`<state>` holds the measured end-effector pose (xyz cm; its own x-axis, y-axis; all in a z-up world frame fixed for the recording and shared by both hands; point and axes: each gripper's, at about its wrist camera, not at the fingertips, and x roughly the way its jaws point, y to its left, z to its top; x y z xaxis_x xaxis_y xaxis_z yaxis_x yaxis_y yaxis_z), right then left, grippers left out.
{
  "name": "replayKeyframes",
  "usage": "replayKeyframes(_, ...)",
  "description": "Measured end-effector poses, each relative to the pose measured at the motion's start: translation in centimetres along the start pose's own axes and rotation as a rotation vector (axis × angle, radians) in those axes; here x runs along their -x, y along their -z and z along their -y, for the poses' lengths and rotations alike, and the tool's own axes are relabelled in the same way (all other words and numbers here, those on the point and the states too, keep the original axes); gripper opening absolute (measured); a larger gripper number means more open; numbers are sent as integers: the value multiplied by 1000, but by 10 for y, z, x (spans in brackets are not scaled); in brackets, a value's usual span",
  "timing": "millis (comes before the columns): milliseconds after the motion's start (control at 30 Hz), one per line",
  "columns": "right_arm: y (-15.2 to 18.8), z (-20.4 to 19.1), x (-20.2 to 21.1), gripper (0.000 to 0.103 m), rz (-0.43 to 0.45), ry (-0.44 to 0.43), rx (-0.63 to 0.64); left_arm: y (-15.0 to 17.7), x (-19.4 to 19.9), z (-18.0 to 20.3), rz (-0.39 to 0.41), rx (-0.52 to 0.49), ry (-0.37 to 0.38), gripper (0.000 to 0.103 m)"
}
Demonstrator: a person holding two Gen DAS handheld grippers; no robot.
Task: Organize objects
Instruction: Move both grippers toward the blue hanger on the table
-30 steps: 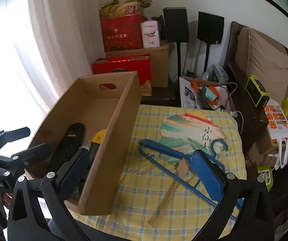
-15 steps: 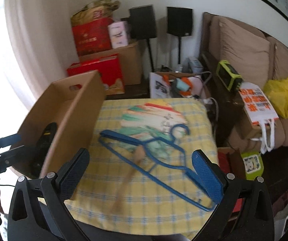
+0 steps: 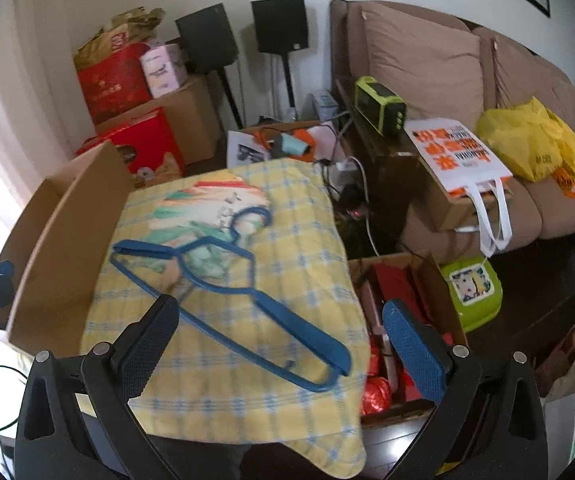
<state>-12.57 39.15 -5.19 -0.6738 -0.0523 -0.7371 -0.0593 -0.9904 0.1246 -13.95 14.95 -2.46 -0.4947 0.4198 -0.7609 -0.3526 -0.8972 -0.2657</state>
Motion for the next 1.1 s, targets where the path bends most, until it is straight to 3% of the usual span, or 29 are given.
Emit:
replayKeyframes(267,22,22,-23,101,-35,12,-12,8,-46,26,-63,0,31,103)
replayKeyframes(600,37,34,-54,83,-116,23,-41,18,-94,27,-131,22,-13,102)
replayKeyframes(1033,53,39,-77,77,-148,35,-66,25,-126,30,-177,7,-65,102)
replayKeyframes(1100,55,39,-78,68,-147,25,-81,26,-128,30,-179,15,-60,101)
